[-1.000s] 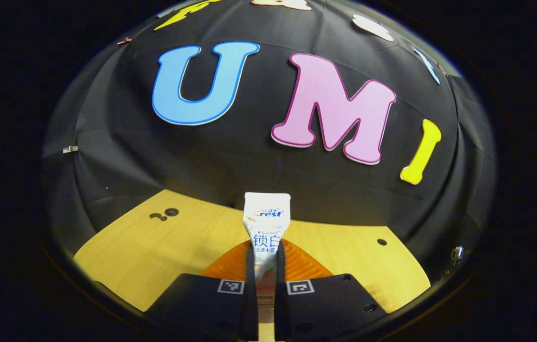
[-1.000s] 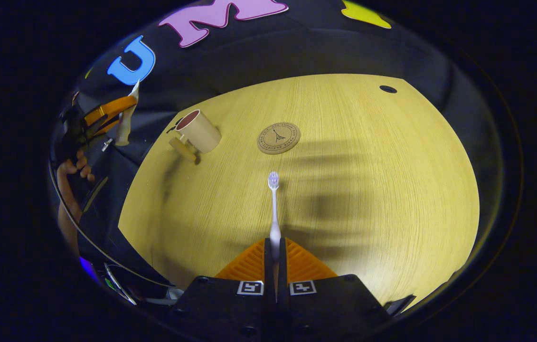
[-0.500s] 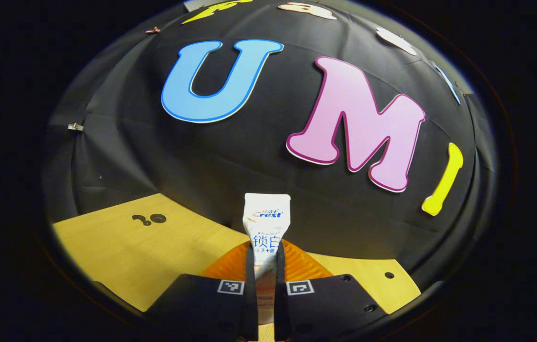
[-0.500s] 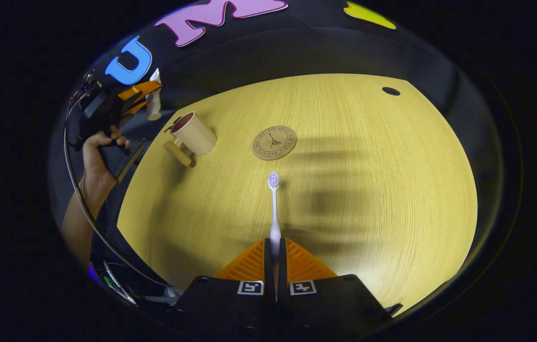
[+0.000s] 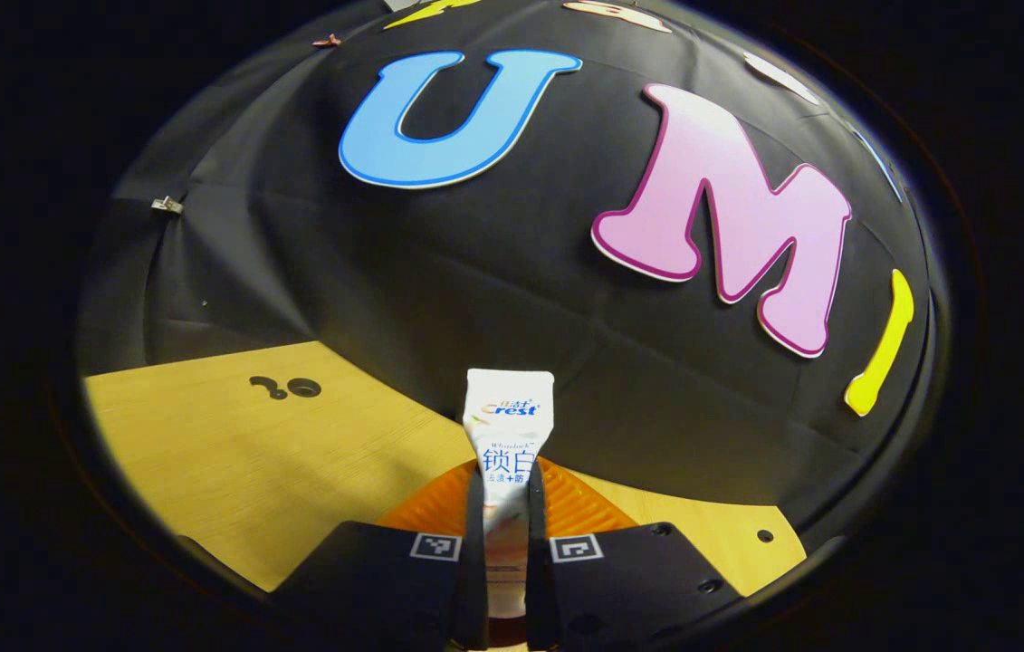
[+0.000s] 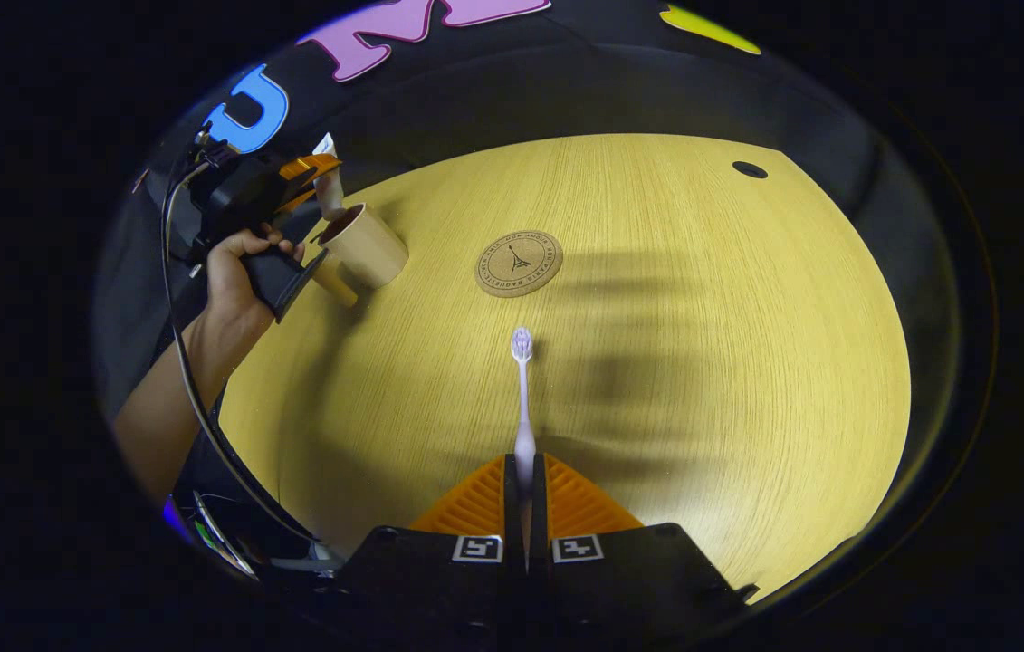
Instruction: Put the toothbrush and toothpaste on the desktop into the cup, then pick up the cup and place it on the coaster on the desktop.
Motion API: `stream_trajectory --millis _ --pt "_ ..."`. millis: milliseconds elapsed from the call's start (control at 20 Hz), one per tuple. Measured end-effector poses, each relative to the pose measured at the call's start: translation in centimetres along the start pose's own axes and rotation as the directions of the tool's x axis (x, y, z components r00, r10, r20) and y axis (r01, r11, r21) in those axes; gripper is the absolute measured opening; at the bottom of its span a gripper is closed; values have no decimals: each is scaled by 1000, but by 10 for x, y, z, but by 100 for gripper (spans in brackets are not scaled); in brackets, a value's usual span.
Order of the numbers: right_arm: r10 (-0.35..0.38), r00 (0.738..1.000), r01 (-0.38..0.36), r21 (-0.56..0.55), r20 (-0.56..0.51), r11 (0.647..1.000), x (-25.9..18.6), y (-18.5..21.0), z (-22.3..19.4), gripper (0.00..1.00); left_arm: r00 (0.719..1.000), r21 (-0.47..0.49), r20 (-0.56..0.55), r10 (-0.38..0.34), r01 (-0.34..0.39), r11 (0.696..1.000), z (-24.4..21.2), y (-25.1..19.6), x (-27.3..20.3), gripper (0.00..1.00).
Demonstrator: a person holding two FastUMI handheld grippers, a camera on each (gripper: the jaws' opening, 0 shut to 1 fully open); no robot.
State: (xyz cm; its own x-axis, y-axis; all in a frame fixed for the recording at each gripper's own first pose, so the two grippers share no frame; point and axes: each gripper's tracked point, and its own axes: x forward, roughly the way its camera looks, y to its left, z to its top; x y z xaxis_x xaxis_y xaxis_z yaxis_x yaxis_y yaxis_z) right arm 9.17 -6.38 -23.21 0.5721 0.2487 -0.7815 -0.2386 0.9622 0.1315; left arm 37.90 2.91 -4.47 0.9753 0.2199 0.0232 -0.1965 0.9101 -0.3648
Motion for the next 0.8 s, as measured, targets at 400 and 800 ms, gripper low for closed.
stream_trajectory --millis 400,800 --pt "13 1000 -13 -3 26 1000 3 6 12 5 992 37 -126 -12 17 999 -27 10 -41 96" --pt "74 982 -66 -53 176 996 -6 26 75 5 992 177 -98 77 -59 982 8 71 -176 98"
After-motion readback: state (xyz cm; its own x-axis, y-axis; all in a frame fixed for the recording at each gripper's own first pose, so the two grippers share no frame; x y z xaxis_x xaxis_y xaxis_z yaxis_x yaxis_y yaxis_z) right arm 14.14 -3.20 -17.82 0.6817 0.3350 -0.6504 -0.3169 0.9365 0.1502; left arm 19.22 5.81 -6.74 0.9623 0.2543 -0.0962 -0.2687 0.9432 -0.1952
